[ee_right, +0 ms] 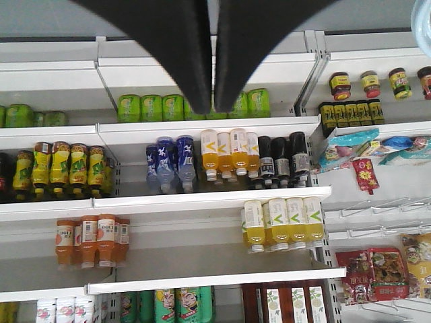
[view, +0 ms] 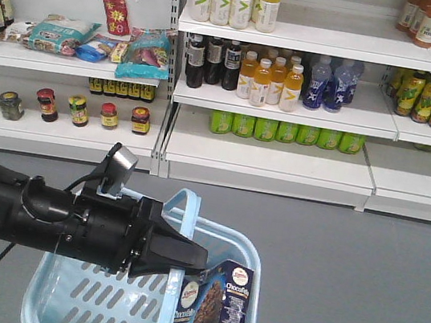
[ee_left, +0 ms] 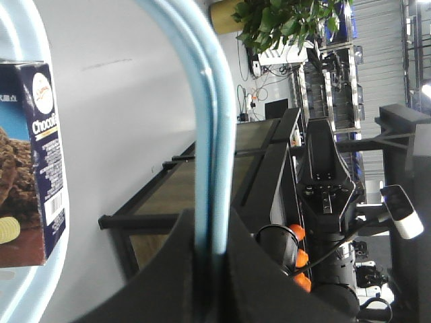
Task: Left arm holds basket, right arm returns cookies
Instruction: 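Turn the base past the potted plant carrying the basket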
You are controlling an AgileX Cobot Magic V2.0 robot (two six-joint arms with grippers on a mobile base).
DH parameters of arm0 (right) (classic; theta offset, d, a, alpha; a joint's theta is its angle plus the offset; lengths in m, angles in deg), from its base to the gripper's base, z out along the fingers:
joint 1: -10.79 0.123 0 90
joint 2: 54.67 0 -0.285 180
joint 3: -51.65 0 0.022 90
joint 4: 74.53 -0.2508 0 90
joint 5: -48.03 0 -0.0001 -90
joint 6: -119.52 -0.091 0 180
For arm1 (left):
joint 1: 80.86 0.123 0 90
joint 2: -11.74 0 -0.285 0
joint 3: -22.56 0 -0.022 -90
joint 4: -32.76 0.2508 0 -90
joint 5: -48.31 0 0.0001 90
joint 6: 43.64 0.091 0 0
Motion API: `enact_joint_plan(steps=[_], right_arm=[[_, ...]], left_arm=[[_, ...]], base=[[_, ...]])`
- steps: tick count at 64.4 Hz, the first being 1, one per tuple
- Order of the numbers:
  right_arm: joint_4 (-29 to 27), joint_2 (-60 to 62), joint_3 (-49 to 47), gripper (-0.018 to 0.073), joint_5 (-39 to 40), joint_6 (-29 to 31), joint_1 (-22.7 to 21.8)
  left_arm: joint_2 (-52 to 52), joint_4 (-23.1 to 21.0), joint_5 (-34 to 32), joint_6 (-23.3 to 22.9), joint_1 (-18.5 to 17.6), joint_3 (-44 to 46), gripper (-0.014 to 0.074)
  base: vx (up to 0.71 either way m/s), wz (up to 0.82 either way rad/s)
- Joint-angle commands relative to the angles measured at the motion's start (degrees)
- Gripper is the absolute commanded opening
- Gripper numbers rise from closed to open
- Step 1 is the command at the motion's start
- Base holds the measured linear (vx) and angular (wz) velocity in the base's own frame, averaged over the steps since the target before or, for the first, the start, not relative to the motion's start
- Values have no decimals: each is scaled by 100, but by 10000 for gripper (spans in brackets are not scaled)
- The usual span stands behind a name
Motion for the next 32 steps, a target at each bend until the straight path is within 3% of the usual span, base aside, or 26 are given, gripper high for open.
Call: enact_joint_plan(steps=[1, 32], right_arm=[[16, 61, -3, -8, 438, -8, -29], [16, 61, -3, -8, 438, -8, -29]], left_arm=[[265, -451, 426, 69, -15, 141, -6], [265, -459, 430, 69, -15, 141, -6]], base=[[37, 7], [38, -9]])
